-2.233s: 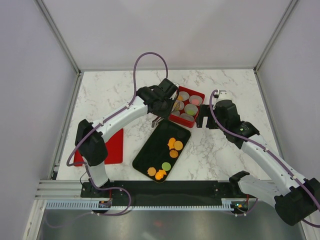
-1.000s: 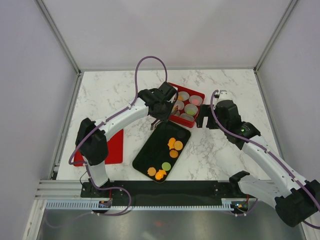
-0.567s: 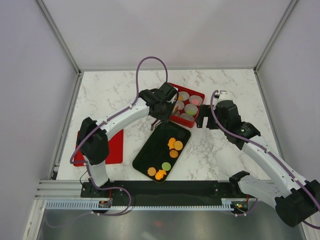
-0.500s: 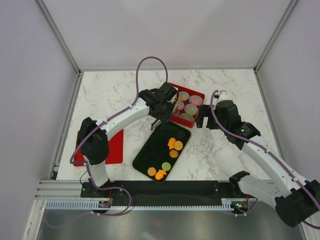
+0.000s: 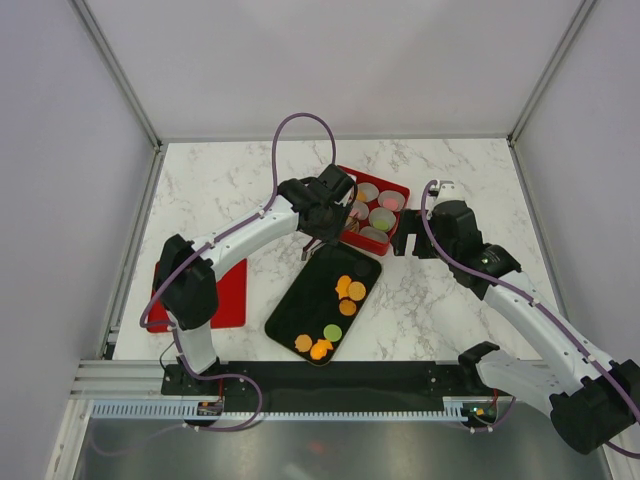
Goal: Pack the cookies
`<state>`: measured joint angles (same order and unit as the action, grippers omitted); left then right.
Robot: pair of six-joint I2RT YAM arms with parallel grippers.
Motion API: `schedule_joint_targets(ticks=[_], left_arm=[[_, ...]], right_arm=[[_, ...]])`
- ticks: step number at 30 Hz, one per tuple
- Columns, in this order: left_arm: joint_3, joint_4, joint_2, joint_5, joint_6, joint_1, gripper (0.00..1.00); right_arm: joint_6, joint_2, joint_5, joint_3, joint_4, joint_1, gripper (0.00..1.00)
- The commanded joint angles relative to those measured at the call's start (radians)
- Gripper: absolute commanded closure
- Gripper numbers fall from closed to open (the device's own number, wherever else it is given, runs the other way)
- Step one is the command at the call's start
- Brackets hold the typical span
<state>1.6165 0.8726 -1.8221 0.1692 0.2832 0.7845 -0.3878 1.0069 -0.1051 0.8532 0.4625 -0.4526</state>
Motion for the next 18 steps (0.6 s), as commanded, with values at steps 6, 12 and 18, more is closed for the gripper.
schedule_joint_targets(ticks=[6, 12, 18], left_arm=[[0.043, -0.026, 0.033, -0.007, -0.042, -0.004, 0.45], [0.03, -0.009, 0.125, -0.016, -0.033, 0.001, 0.45], [-0.091, 0.015, 0.305, -0.011, -0.018, 0.041, 0.45]], right_arm=[[0.01, -0.011, 0.004, -0.002, -0.035, 0.009, 0.02], [0.012, -0.005, 0.002, 0.003, -0.039, 0.02, 0.02], [0.013, -0.002, 0.019, 0.001, -0.047, 0.052, 0.02]])
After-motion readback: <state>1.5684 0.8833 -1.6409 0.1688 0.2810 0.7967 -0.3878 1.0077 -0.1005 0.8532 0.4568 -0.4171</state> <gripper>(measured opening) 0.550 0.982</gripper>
